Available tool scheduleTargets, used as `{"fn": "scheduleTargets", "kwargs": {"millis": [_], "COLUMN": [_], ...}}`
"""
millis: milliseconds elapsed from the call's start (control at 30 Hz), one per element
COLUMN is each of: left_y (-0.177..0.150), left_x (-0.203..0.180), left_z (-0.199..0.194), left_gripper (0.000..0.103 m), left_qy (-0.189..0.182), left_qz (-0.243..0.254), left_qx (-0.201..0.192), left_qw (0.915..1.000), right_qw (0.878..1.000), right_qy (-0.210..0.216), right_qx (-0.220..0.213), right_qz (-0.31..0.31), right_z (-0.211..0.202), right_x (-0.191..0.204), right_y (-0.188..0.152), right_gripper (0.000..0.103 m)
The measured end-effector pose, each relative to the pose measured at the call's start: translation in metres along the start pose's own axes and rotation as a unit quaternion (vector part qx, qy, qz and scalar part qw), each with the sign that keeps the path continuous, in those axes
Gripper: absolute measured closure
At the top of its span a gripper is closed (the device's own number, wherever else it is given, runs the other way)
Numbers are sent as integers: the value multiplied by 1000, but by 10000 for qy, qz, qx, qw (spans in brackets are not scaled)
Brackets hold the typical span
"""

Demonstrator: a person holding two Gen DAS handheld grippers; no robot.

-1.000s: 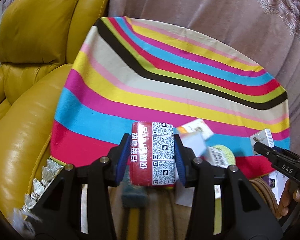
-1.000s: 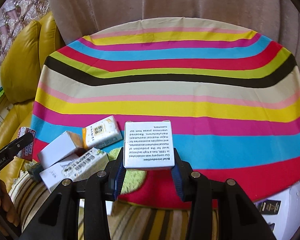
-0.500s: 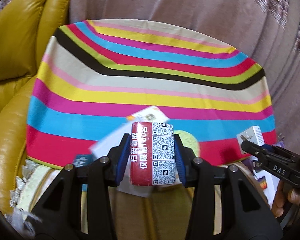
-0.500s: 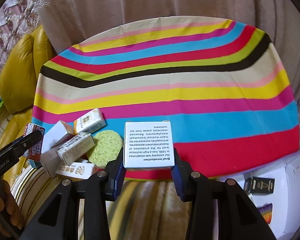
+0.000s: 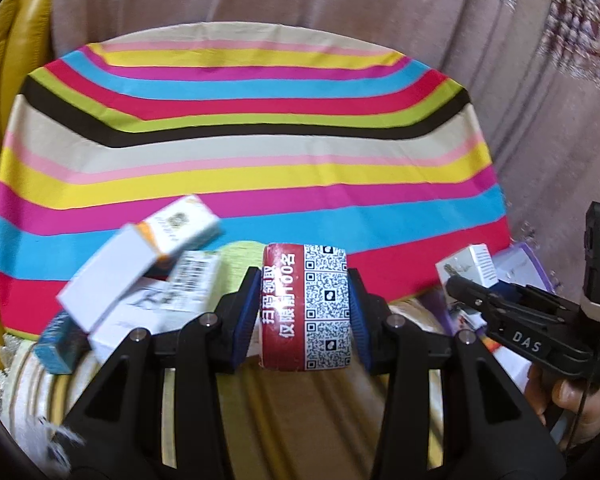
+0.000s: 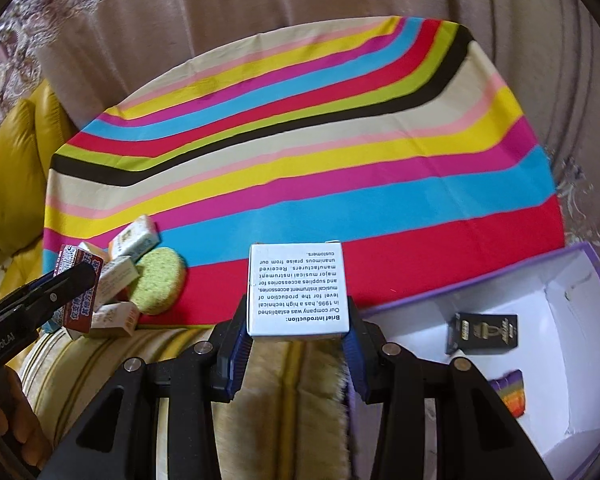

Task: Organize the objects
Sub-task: 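Carry the red box and white box toward the purple box with both grippers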

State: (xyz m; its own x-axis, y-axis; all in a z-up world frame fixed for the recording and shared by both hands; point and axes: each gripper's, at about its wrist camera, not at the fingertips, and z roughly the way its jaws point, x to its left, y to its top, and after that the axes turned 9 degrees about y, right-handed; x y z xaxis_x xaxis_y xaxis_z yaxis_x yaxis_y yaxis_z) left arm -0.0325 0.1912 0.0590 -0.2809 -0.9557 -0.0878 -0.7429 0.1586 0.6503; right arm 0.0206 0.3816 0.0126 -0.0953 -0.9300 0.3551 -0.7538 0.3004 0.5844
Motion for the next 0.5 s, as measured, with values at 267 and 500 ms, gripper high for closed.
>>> {"fn": "scheduleTargets", "kwargs": {"millis": [267, 500], "left_y": [0, 0], "left_x": [-44, -76], "left_z": [6, 10], "left_gripper": [57, 57], "left_qy": [-437, -816], "left_qz": [359, 570], "left_qx": [131, 274], "left_qw": [9983, 9947], "right_qw": [9992, 9967], "right_qy": [-219, -502], "right_qx": [-38, 39], "right_qz": [329, 632], "right_z": [-12, -21], "right_x": [-31, -61], "right_y": [-12, -27], "right_gripper": [60, 60]}}
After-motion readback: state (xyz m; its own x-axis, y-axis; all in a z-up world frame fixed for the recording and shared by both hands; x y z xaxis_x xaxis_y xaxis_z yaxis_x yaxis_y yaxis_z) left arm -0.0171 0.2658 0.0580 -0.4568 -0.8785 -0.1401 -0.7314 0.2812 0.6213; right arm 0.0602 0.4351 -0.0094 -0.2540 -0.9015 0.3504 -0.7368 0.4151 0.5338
